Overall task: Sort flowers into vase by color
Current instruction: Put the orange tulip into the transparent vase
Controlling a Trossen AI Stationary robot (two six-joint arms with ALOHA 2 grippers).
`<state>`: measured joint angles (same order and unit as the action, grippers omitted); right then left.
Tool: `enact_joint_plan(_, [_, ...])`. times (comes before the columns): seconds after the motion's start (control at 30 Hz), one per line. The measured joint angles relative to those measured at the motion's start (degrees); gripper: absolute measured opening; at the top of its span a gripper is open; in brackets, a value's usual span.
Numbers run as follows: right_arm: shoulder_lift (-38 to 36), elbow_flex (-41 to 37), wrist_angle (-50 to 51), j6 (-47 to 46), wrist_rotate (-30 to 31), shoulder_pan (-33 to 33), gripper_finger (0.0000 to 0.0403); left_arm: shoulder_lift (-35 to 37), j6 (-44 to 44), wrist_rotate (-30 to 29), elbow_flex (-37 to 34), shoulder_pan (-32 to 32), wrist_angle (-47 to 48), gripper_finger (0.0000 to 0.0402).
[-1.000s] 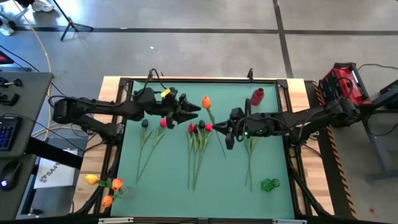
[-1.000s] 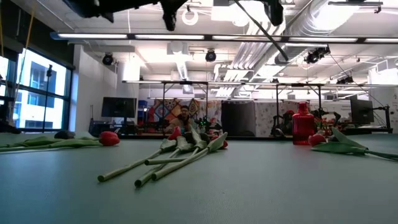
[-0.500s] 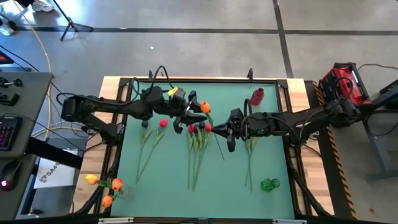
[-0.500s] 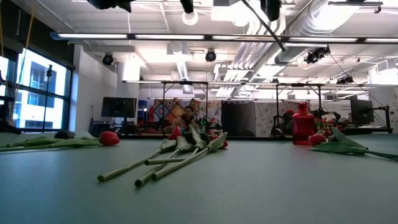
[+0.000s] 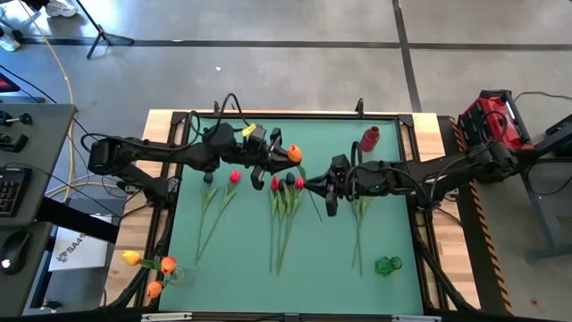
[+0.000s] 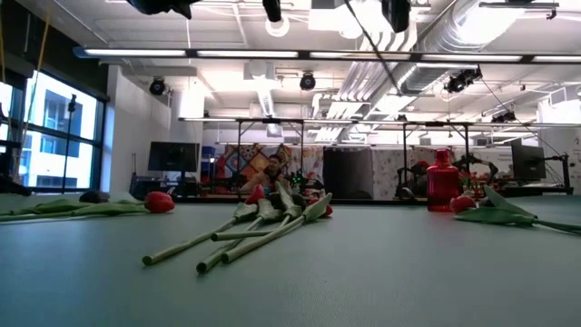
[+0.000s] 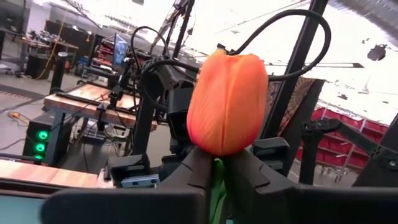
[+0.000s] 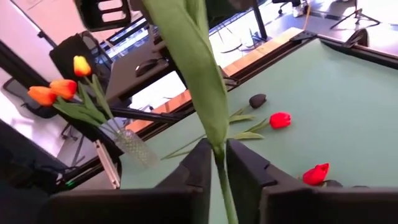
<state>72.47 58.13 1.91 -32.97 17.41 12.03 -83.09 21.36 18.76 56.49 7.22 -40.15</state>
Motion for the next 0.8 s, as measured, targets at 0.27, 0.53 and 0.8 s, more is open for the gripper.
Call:
enact_joint_plan(0.27, [-2.79, 0.00, 5.45, -5.33, 6.48, -0.04, 0.0124, 4.79, -1.86, -1.03, 0.00, 2.31, 6.60, 0.0005])
enact_joint_plan(0.53, [-7.27, 0.00, 19.32, -13.57, 9.51, 0.00, 0.0149, 16.45, -8.57, -3.60, 0.00, 4.07, 27.73, 0.0002])
enact_joint_plan(0.8, [-7.19, 0.00, 24.48, -18.64, 10.71, 0.00, 0.0149, 30.52, -11.09, -8.63, 0.00, 4.02, 44.39, 0.0001])
